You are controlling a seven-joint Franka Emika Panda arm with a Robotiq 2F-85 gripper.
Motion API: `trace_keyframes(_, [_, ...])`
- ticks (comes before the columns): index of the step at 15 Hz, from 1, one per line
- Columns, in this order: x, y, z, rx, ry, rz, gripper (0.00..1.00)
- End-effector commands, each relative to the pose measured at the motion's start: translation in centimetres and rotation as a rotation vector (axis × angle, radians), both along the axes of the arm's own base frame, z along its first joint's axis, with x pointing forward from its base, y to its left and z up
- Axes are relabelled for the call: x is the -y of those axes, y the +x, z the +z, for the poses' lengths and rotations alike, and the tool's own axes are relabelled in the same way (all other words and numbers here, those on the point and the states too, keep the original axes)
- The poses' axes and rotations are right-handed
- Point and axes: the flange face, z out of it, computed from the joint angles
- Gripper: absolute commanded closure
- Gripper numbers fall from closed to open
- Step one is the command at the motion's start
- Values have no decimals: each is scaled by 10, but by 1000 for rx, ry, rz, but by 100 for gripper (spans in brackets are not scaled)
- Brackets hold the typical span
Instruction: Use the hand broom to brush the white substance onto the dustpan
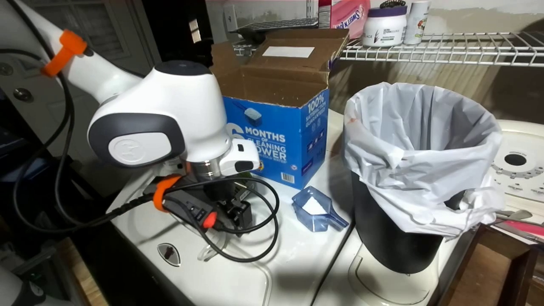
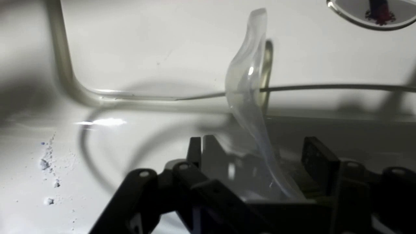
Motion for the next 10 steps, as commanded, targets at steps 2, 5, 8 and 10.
trace_keyframes(2, [13, 10, -3, 6, 19, 27, 56])
trace_keyframes(5, [11, 13, -8, 3, 44, 43, 24])
trace_keyframes(8, [6, 16, -10, 6, 65, 60, 10])
trace_keyframes(10, [1, 19, -11, 11, 77, 72, 6])
